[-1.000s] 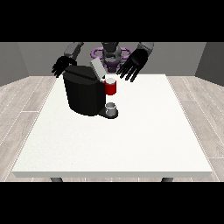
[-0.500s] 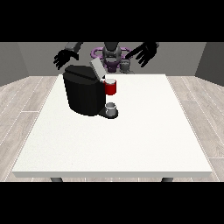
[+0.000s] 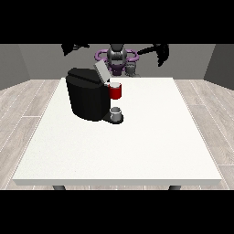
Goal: Insert the coffee pod into the coffee machine and close the lid
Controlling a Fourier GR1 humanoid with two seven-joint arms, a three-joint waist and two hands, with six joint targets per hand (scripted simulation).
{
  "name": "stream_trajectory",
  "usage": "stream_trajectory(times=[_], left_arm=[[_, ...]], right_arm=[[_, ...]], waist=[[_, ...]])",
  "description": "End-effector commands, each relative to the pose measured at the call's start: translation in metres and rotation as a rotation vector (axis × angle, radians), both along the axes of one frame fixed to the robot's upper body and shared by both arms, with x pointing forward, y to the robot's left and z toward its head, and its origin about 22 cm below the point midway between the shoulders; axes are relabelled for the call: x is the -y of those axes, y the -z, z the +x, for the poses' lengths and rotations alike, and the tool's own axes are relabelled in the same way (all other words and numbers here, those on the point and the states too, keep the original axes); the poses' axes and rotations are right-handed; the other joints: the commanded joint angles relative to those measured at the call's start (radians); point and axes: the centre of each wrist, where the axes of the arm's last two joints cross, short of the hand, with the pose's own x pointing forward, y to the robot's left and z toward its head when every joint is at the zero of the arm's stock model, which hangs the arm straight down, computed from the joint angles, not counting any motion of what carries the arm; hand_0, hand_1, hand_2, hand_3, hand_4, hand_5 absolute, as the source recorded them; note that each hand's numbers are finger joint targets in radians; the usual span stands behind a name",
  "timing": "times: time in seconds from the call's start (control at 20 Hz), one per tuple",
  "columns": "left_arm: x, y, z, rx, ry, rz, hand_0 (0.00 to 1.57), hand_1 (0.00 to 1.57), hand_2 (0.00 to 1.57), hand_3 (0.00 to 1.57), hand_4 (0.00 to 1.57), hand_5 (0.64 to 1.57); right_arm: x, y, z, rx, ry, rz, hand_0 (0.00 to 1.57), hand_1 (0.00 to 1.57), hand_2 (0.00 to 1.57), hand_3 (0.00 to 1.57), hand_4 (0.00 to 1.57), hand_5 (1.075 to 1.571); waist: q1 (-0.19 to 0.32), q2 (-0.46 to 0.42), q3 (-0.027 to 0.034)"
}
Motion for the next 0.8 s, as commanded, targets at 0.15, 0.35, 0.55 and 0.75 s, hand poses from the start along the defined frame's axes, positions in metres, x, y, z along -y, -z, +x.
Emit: stream_trajectory(times=[0.15,0.35,0.55,0.75], left_arm=[[0.019,0.037,-0.028,-0.01,-0.004,-0.121,0.0,0.0,0.0,0.0,0.0,1.571],[0.018,0.025,-0.026,-0.048,0.028,-0.214,0.0,0.0,0.0,0.0,0.0,1.571],[0.024,0.019,-0.031,-0.019,0.01,-0.224,0.0,0.0,0.0,0.0,0.03,1.571],[0.022,0.038,-0.058,-0.047,0.01,-0.249,0.0,0.0,0.0,0.0,0.09,1.571]], right_arm=[[0.002,-0.038,0.022,0.074,-0.101,-0.027,0.0,0.0,0.0,0.0,0.0,1.571],[-0.011,-0.039,0.031,0.019,-0.087,-0.067,0.0,0.0,0.0,0.0,0.0,1.571],[-0.019,-0.044,0.041,0.076,-0.113,-0.095,0.0,0.0,0.0,0.0,0.22,1.571],[-0.026,-0.03,0.039,0.012,-0.146,-0.115,0.0,0.0,0.0,0.0,0.12,1.571]], waist=[[0.089,0.025,0.0005],[0.153,-0.016,0.0005],[0.164,0.041,0.0007],[0.182,0.017,0.0007]])
